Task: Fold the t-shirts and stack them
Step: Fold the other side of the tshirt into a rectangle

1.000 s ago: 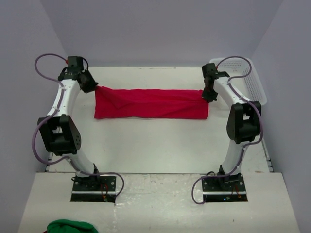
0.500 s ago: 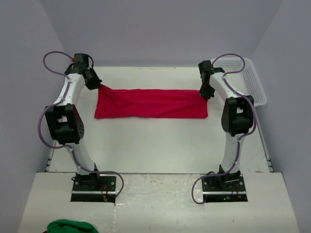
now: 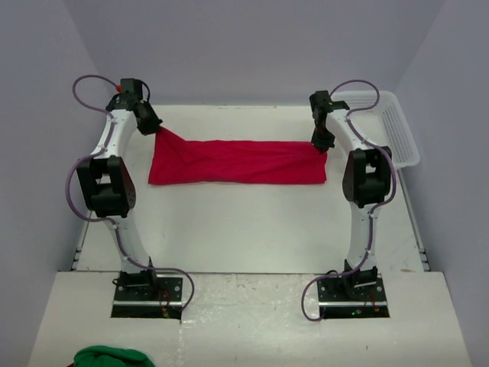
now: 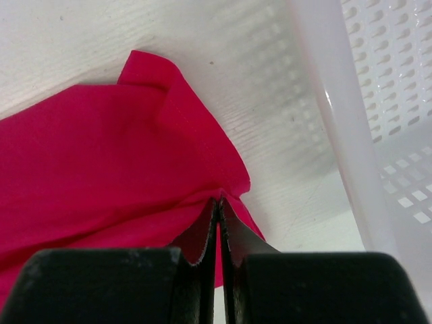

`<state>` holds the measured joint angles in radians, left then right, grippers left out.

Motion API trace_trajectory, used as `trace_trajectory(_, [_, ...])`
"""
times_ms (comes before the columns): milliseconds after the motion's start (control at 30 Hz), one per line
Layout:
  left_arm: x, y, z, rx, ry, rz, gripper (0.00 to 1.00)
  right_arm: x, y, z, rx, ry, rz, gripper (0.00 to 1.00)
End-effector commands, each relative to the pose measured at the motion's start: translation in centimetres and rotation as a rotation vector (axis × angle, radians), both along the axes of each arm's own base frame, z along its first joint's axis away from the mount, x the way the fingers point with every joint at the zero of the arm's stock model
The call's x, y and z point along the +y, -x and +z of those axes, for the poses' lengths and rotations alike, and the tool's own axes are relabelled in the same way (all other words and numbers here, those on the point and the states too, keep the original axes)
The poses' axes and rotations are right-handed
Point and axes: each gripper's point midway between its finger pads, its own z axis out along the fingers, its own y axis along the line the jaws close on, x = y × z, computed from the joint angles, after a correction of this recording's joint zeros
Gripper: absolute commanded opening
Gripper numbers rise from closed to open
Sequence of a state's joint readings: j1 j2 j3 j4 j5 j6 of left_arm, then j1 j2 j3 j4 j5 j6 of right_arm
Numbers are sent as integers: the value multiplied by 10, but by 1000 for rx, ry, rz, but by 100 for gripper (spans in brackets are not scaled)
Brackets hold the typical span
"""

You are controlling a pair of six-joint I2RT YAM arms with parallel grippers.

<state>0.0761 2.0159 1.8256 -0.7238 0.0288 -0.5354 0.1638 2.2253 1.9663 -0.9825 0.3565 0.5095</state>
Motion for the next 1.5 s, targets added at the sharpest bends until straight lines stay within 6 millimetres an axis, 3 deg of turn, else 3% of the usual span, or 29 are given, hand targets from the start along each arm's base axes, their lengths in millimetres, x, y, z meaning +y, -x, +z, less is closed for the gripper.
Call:
trace_trajectory(0, [0, -16, 14, -53, -13, 8, 0, 0, -5, 6, -5, 18, 26, 0])
trace_trajectory(233, [-2, -20, 2, -28, -21, 0, 0, 3, -5, -9, 35, 13, 48, 0])
trace_trajectory(500, [-2, -22, -29, 59, -62, -3, 0, 10, -10, -10, 36, -6, 68, 0])
trace_trajectory(800, [-4, -24, -45, 87, -63, -11, 0, 19, -8, -10, 48, -18, 88, 0])
trace_trajectory(1467, [7, -15, -72, 154, -112, 31, 2, 15, -6, -8, 64, 1, 82, 3])
